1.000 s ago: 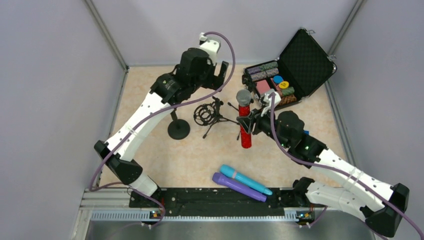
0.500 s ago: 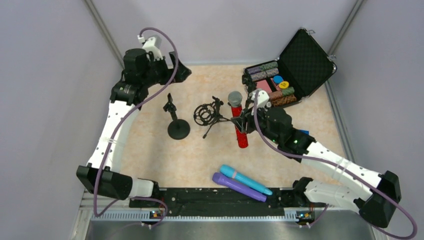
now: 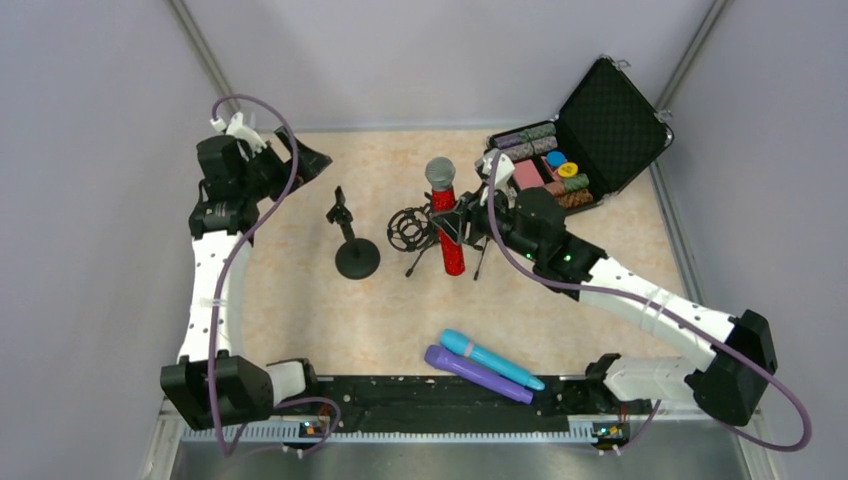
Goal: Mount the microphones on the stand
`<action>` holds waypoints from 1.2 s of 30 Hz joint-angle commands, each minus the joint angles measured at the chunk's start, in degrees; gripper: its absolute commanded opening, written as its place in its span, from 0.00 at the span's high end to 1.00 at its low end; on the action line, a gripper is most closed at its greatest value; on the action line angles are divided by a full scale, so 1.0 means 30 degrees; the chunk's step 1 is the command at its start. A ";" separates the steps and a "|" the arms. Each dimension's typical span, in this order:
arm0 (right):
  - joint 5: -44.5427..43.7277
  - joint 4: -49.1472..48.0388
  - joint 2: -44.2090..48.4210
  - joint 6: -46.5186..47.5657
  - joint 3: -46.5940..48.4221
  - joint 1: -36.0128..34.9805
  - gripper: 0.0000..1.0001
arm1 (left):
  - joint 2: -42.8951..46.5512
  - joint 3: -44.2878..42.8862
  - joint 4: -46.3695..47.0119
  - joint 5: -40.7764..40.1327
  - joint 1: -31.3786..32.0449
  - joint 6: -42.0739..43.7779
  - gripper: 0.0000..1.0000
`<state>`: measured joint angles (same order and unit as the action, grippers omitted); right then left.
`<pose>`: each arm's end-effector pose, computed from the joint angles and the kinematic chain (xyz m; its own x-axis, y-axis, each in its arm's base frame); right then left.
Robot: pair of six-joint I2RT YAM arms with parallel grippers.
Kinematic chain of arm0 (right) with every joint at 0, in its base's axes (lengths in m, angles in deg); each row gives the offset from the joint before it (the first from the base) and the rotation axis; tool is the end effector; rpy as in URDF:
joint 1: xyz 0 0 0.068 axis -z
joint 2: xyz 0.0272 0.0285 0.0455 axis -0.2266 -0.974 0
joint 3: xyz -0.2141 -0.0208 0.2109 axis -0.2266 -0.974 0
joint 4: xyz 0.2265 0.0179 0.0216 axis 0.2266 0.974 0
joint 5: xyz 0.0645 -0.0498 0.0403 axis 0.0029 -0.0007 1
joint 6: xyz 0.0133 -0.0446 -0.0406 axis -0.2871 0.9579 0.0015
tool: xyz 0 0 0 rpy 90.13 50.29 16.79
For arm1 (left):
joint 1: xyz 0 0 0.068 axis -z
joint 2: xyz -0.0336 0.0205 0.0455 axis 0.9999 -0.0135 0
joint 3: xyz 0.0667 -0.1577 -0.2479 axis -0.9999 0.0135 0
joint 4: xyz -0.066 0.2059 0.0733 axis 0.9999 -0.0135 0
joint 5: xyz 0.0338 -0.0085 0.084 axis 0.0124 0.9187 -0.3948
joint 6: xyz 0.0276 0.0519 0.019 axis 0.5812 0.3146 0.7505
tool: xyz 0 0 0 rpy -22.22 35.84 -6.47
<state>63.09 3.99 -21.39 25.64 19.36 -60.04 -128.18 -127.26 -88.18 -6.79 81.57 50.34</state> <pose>0.1650 0.1801 0.3851 -0.2590 0.0821 -0.9624 -0.7223 0.6450 0.2494 0.2355 0.0092 0.4163 -0.4870 -0.5173 -0.7037 0.0829 0.7747 -0.6269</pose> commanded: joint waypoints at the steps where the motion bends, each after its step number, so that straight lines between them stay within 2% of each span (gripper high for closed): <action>1: 0.1587 -0.2890 -0.0788 -0.1135 0.1835 0.0167 1.00 | 0.1681 0.1008 0.1040 -0.1162 -0.0543 0.0325 0.03; 12: 0.3167 -0.6354 -0.2863 -0.1808 0.3552 0.0176 1.00 | 0.3278 0.3203 0.0838 -0.4417 -0.0555 0.2832 0.04; 23: 0.3144 -1.2082 -0.3843 0.1838 0.3008 0.0167 1.00 | 0.3705 0.5043 0.1577 -0.4394 -0.0552 0.3718 0.05; 36: 0.7558 -1.5650 -0.5632 0.3039 0.2892 0.0101 1.00 | 0.4662 0.7675 0.4105 -0.3625 -0.0552 0.3791 0.06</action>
<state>78.92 -34.95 -37.22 32.68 27.01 -60.06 -115.57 -105.40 -81.32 -19.59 80.06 61.43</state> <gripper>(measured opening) 0.414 0.947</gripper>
